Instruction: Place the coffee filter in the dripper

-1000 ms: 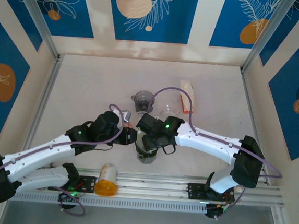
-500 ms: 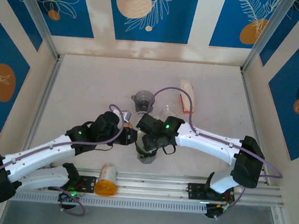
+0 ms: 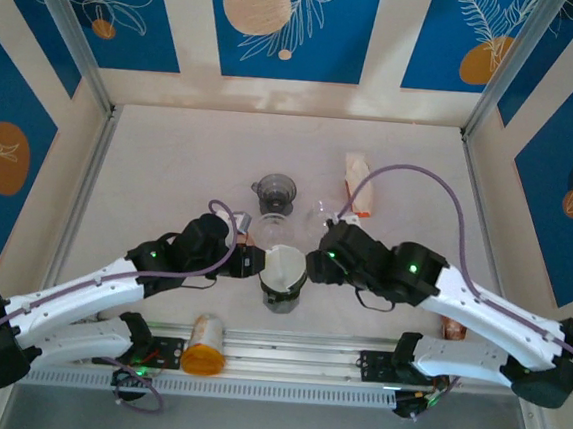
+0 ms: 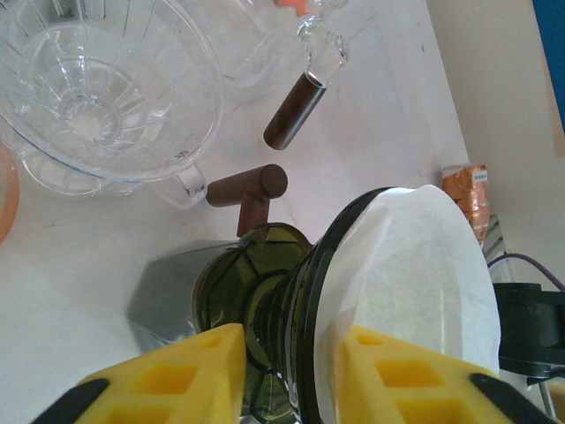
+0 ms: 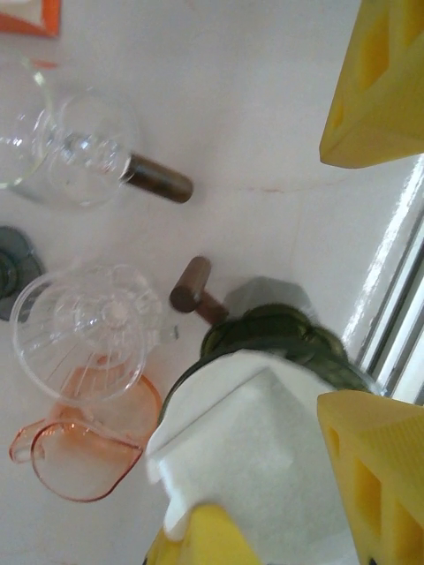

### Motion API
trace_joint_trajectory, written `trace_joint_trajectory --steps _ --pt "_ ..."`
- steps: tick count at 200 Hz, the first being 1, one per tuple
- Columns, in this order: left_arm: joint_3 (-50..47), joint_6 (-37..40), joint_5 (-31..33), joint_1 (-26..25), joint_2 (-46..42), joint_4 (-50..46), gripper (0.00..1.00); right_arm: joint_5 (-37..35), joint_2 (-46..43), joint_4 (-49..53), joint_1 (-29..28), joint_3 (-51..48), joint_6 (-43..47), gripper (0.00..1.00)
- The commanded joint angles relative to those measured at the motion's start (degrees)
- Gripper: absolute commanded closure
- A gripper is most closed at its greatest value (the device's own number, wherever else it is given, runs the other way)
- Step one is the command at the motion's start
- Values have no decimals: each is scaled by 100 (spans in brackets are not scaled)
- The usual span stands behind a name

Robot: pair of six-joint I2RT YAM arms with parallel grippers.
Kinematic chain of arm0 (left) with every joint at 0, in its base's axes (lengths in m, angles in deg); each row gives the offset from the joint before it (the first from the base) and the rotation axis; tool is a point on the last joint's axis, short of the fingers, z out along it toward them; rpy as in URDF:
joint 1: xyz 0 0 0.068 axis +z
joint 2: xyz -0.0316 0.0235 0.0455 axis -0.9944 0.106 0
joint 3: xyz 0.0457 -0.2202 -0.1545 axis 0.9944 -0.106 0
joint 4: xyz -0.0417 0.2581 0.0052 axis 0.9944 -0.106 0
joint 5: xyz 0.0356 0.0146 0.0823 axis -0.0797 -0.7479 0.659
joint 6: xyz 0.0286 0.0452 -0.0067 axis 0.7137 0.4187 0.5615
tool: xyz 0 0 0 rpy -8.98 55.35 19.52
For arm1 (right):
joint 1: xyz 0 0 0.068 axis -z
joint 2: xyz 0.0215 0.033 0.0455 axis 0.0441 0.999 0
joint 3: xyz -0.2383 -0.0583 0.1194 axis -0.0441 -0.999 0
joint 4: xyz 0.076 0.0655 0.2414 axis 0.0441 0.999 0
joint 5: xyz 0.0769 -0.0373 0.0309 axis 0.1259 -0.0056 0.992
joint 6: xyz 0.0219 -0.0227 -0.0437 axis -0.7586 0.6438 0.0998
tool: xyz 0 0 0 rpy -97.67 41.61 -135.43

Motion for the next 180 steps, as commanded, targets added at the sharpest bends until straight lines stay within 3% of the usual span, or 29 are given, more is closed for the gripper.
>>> trace_joint_trajectory --steps 1,91,128,143,162,180 --pt "-21 -39 3 35 -18 141 63 3 -374 257 -23 -548 -528 33" --pt "40 -108 126 40 -460 59 34 580 -1035 -236 -92 -2064 -1219 34" --pt "-60 -154 674 112 -928 -405 33 1079 -1144 -870 -90 -2626 -1152 38" --pt "-268 -300 581 481 -1081 -449 35 1423 -1126 -1290 -73 -2868 -1025 40" --pt "-674 -545 13 1151 -1162 -244 41 1723 -1069 -1659 -33 -3077 -951 44" --pt "-770 -451 88 1476 -1088 -393 43 1777 -1064 -1737 -21 -3158 -946 46"
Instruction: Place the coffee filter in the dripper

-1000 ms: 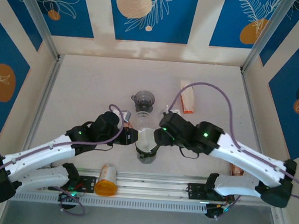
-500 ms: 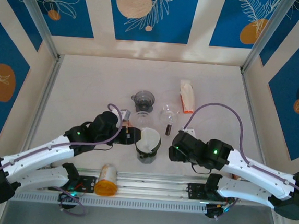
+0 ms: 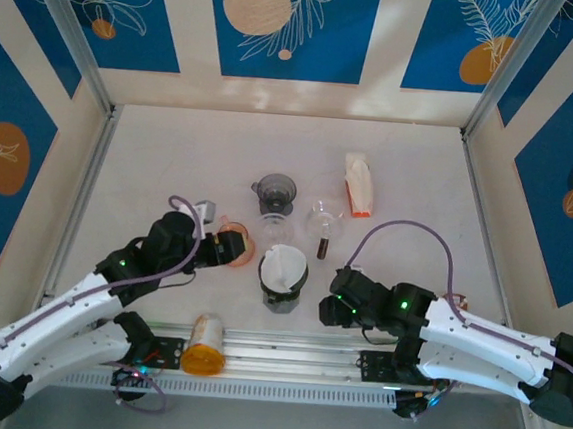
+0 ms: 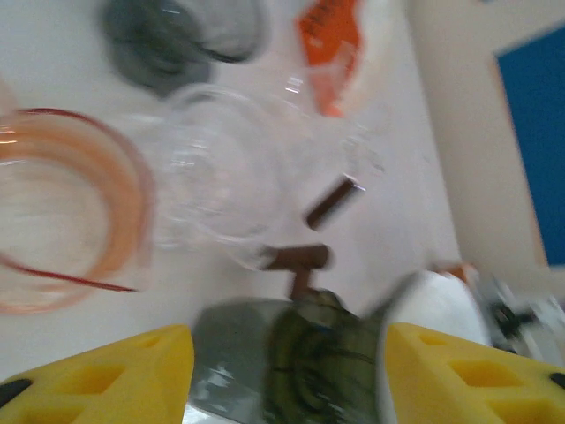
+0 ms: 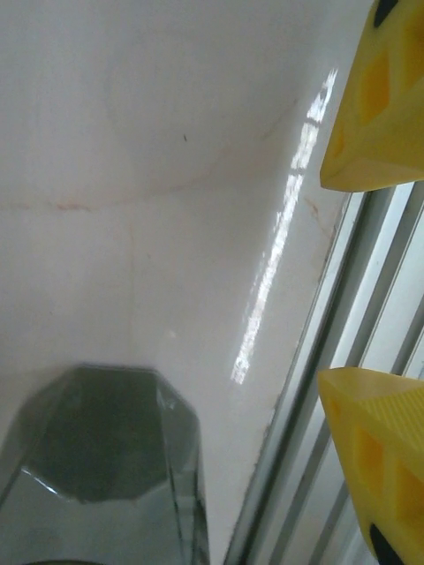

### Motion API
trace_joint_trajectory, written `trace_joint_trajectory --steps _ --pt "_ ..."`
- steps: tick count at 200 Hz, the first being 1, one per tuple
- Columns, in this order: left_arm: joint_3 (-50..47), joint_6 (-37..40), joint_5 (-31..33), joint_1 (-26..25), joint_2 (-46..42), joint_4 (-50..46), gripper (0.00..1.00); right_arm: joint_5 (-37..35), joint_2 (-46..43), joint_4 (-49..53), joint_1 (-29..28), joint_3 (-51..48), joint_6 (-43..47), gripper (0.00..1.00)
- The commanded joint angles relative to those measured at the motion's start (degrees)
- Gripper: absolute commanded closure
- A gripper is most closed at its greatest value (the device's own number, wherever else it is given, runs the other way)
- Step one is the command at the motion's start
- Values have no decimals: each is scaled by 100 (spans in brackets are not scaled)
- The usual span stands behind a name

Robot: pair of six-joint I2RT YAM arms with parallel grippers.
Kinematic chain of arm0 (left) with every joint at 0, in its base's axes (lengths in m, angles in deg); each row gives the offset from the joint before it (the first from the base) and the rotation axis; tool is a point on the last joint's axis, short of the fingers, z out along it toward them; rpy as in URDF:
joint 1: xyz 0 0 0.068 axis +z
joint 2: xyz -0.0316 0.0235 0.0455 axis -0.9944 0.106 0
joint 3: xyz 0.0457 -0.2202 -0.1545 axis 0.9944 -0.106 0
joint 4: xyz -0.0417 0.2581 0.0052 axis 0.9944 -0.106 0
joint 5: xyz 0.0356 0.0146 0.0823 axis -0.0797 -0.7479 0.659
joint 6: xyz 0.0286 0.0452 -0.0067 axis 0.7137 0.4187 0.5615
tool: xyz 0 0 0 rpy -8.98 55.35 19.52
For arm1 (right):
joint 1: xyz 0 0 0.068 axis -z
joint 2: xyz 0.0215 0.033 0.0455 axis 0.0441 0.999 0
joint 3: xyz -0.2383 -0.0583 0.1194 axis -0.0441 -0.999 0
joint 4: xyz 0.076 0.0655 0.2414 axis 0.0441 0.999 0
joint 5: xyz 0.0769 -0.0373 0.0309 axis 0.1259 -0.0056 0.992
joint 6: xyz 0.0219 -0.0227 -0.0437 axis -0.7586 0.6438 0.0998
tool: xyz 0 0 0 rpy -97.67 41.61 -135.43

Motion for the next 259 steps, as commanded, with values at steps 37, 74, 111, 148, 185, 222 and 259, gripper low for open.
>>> trace_joint_trajectory --steps 37,74,111,148,185,222,259 --pt "-257 120 230 953 572 -330 54 427 -46 -500 45 -201 53 46" --pt "-81 365 706 1172 1232 -241 47 451 -84 -579 44 -287 64 46" --pt "99 501 761 1190 1907 2 44 510 -119 -693 58 -415 83 46" --pt "260 584 855 1184 2174 -31 50 580 -162 -787 86 -518 129 46" --pt "474 728 944 1195 2376 -344 61 745 -163 -1063 158 -650 264 46" --pt "589 810 876 1199 2426 -574 74 1061 -158 -1474 277 -824 527 46" --pt "702 900 709 1221 2588 -814 75 1392 -91 -1825 509 -963 734 45"
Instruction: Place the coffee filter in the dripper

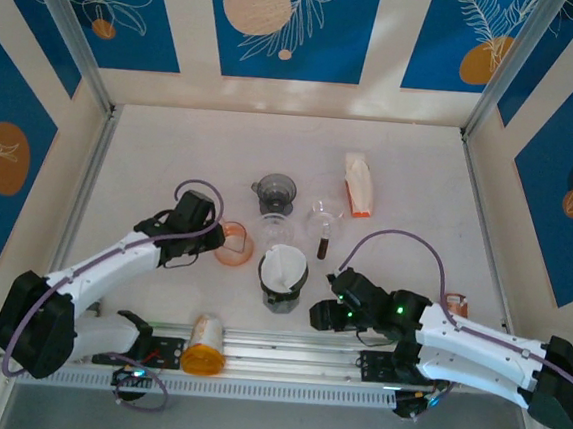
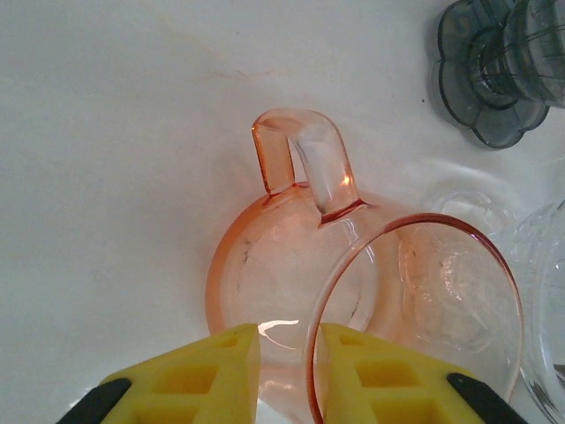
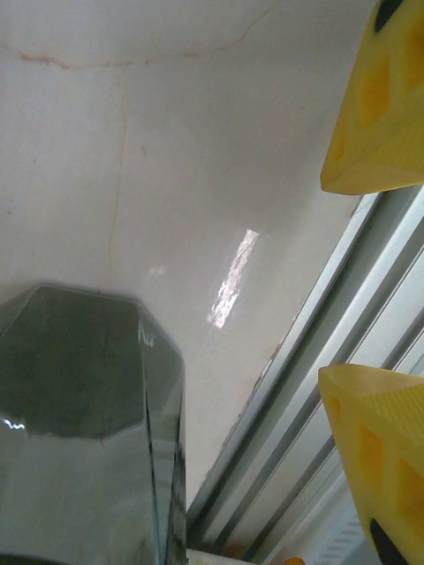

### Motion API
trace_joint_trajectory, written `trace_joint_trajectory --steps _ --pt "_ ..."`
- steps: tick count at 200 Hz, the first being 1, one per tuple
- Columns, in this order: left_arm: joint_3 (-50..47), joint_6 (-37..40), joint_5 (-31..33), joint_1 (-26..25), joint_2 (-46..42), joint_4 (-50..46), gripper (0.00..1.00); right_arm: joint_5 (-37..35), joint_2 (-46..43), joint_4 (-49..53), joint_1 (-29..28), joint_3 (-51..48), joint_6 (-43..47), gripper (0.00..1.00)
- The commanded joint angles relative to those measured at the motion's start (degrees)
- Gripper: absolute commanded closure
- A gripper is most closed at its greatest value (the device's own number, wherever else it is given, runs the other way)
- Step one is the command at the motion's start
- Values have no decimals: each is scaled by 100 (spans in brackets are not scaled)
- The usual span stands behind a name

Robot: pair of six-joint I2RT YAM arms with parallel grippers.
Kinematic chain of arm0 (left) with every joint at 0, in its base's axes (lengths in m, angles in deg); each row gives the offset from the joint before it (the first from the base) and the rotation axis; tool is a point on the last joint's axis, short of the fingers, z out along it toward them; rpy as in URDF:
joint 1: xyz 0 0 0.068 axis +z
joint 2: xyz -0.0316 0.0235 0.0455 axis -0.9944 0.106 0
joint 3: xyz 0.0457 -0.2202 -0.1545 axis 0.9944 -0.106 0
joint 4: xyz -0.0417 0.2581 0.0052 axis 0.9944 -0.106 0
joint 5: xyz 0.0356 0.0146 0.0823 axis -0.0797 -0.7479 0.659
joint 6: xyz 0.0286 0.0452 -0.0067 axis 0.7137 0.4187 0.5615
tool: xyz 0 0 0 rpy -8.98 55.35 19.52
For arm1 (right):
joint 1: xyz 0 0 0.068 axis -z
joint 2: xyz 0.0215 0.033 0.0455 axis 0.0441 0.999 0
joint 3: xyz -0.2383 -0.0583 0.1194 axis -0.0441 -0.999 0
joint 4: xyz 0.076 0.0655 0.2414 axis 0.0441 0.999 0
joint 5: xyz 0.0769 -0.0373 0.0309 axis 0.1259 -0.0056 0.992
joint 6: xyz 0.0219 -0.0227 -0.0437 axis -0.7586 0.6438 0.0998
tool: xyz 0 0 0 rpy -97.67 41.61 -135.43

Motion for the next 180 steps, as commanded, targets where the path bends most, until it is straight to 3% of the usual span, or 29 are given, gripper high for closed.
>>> trace_joint_trajectory --steps 1,33,116,180 --pt "196 137 -113 80 154 -386 74 403 6 -362 134 -111 252 45" --pt "262 138 -125 78 338 -447 72 552 177 -621 239 -179 333 45" --pt "206 134 -359 113 123 -795 100 951 706 -1430 549 -305 613 45" --pt "173 138 -430 297 -636 -1588 100 1324 1417 -2156 688 -257 807 45"
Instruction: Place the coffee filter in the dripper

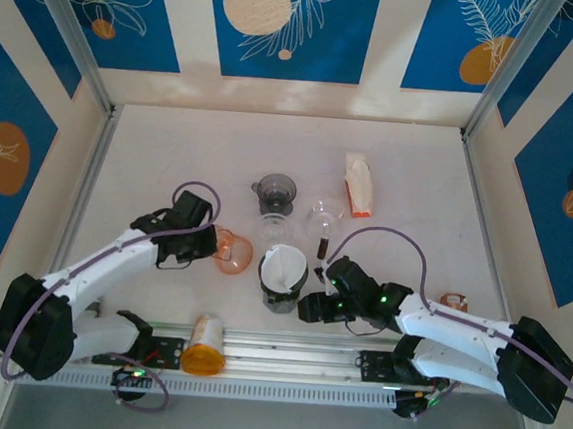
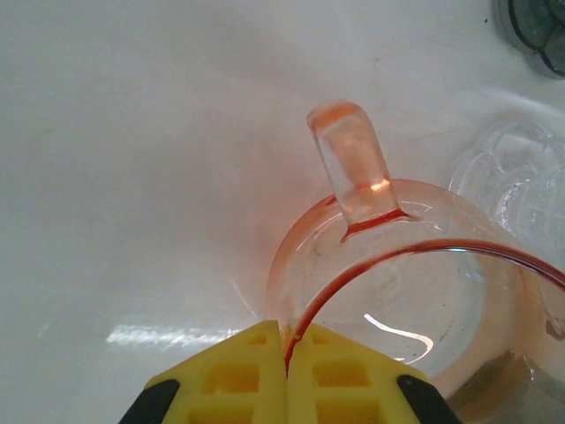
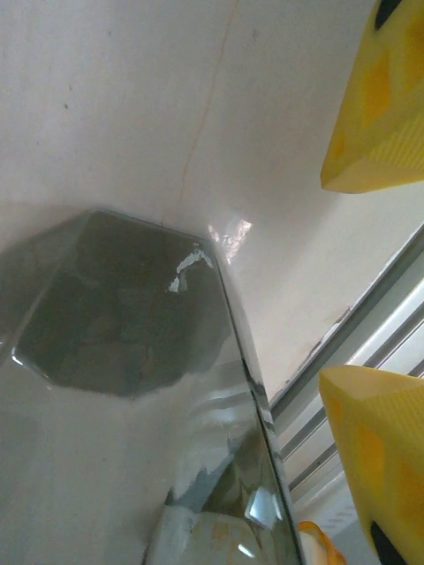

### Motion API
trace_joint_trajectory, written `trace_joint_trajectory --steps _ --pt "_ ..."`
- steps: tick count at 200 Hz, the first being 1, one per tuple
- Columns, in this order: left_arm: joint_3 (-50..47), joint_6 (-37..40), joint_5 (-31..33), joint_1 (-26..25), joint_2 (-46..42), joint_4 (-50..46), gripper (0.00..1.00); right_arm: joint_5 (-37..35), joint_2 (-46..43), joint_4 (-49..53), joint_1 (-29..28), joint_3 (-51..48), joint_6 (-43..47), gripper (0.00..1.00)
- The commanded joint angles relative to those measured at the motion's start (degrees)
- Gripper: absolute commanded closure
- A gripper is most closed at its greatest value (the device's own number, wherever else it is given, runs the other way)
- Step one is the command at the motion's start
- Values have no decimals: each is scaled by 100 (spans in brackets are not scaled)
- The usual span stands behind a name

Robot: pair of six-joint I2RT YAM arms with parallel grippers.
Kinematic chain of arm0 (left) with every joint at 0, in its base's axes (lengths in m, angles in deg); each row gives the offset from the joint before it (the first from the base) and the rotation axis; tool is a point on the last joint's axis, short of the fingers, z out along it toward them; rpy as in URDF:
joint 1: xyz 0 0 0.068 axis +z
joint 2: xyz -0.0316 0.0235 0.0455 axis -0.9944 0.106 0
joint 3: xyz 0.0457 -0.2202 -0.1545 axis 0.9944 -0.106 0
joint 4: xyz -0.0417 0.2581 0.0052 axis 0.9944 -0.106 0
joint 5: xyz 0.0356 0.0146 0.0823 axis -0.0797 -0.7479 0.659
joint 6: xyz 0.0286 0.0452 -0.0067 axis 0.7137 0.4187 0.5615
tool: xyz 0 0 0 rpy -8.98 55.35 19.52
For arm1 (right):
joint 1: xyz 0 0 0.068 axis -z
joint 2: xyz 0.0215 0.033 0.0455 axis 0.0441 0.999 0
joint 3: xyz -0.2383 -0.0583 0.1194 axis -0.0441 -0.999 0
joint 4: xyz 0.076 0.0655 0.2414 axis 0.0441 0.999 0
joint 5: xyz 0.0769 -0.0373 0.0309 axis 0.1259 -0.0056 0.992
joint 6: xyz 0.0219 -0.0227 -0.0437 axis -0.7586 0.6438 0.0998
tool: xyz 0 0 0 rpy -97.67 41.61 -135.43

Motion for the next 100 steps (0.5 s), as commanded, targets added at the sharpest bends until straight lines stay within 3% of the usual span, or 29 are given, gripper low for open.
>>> trace_joint_trajectory --steps 1,69,100 --pt "-5 13 -134 156 -419 -499 100 288 183 -450 44 -26 162 45" --pt "368 17 -39 255 -1228 -1545 100 303 999 -1087 69 309 195 47" --pt "565 94 9 541 -1377 -1732 100 264 1440 -1347 69 526 153 49"
